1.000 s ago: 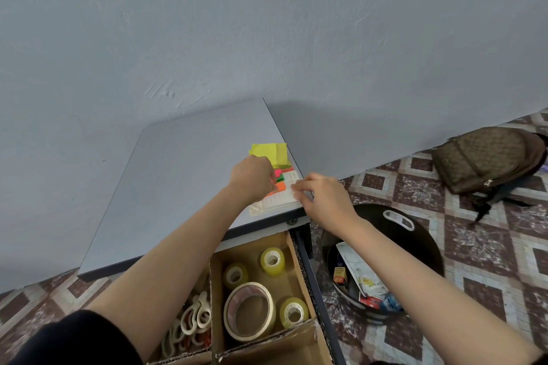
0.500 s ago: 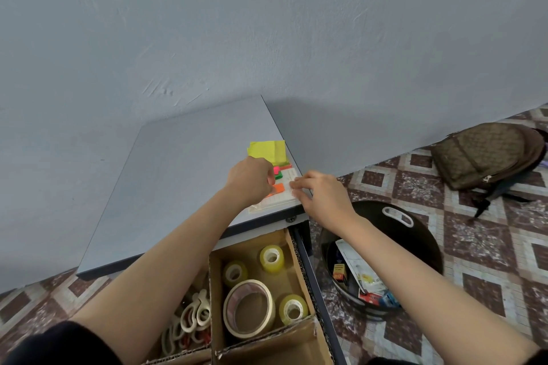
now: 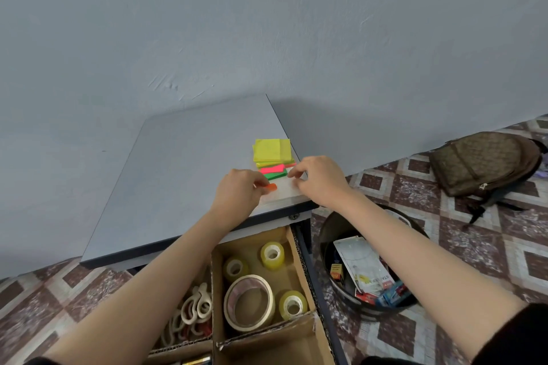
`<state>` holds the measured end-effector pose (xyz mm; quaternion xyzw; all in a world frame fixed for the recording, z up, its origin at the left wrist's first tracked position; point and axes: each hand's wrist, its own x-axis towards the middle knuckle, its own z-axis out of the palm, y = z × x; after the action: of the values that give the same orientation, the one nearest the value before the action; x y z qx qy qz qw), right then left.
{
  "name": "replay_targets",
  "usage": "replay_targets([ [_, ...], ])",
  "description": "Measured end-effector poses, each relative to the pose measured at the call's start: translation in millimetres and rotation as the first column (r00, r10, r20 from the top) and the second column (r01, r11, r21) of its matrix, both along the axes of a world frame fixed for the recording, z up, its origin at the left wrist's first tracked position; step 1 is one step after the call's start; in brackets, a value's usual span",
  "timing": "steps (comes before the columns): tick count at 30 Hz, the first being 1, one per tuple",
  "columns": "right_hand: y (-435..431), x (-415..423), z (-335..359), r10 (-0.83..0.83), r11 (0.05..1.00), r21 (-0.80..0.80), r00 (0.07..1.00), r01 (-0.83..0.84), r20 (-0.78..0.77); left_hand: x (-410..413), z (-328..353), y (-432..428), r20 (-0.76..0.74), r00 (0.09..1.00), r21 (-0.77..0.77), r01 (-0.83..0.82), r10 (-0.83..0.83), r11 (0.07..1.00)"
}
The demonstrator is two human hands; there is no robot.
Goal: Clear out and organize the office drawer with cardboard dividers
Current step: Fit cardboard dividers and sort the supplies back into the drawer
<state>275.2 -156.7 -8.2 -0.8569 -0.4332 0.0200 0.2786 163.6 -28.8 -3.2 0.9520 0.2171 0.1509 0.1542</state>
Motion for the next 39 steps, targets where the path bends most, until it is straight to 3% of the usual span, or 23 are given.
replay_targets([
  [5,19.1,1.4,-1.8,0.041,0.999,-0.025,0.999,-0.041,0.018,-35.8,-10.9,32.8,0.147,0.978,-0.157,-0.125,0.149,0.98],
  [9,28.2,5.5,-4.6,0.041,0.999,-0.035,0.999,-0.04,0.014,-50.4,-17.5,45.6,0.258,0.932,-0.355,-0.154,0.255,0.922],
  [13,32.0,8.5,-6.6,0.035,0.998,-0.051,0.999,-0.034,0.013,-54.5,-24.8,47.9,0.308,0.899,-0.441,-0.157,0.313,0.884],
  [39,34.8,9.9,-5.4,0.011,0.998,-0.057,0.998,-0.008,0.056,-53.9,-38.4,54.1,0.299,0.912,-0.431,-0.133,0.281,0.892],
])
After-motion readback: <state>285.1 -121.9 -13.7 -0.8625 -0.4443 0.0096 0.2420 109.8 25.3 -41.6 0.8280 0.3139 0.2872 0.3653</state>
